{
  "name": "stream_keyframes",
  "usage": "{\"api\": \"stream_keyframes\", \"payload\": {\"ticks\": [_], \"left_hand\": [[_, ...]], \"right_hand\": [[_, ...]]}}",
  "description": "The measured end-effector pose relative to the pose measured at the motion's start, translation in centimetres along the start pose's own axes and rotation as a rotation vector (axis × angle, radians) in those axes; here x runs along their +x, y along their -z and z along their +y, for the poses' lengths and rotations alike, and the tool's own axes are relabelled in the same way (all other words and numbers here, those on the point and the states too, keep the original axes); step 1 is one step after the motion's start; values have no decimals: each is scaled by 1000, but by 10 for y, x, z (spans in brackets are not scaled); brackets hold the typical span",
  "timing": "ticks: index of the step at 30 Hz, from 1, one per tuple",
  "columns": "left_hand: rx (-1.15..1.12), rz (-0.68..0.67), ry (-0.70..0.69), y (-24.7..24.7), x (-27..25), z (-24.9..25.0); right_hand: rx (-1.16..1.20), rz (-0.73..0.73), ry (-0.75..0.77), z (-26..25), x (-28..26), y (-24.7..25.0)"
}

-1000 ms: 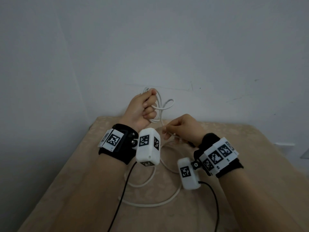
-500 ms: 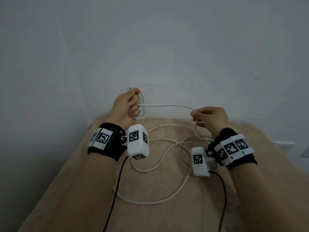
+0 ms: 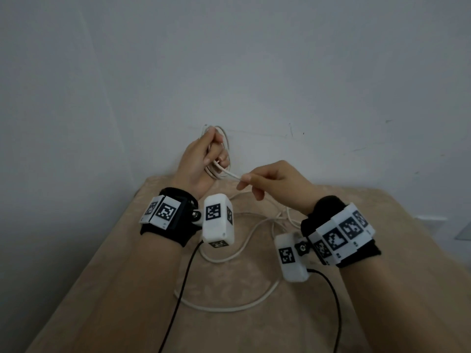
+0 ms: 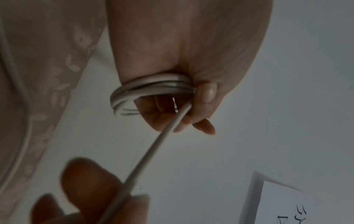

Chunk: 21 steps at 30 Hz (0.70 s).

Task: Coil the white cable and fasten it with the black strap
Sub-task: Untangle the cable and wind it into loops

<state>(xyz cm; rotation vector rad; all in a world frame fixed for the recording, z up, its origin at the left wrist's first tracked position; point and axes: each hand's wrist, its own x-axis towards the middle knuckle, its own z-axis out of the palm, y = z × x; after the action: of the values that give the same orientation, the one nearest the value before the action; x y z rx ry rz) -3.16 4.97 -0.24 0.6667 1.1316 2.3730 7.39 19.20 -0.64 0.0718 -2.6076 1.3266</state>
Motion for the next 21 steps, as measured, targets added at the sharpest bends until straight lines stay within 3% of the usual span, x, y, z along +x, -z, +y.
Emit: {"api": "stream_keyframes", "payload": {"ticks": [7,12,18,21], "left_hand": [[-207,-217,141,-4,0,-1],[-231,-332,250,-8,-2,2],[-477,-582,408,4,-3,9],[-503,-649,431,6,-6,15]], "right_hand": [[-24,-64,-40,4,0,-10],[-44,74,-92,16,1,-3],[138,156,-137,36,-2,24],[508,223,-206,44,-6,36]]}}
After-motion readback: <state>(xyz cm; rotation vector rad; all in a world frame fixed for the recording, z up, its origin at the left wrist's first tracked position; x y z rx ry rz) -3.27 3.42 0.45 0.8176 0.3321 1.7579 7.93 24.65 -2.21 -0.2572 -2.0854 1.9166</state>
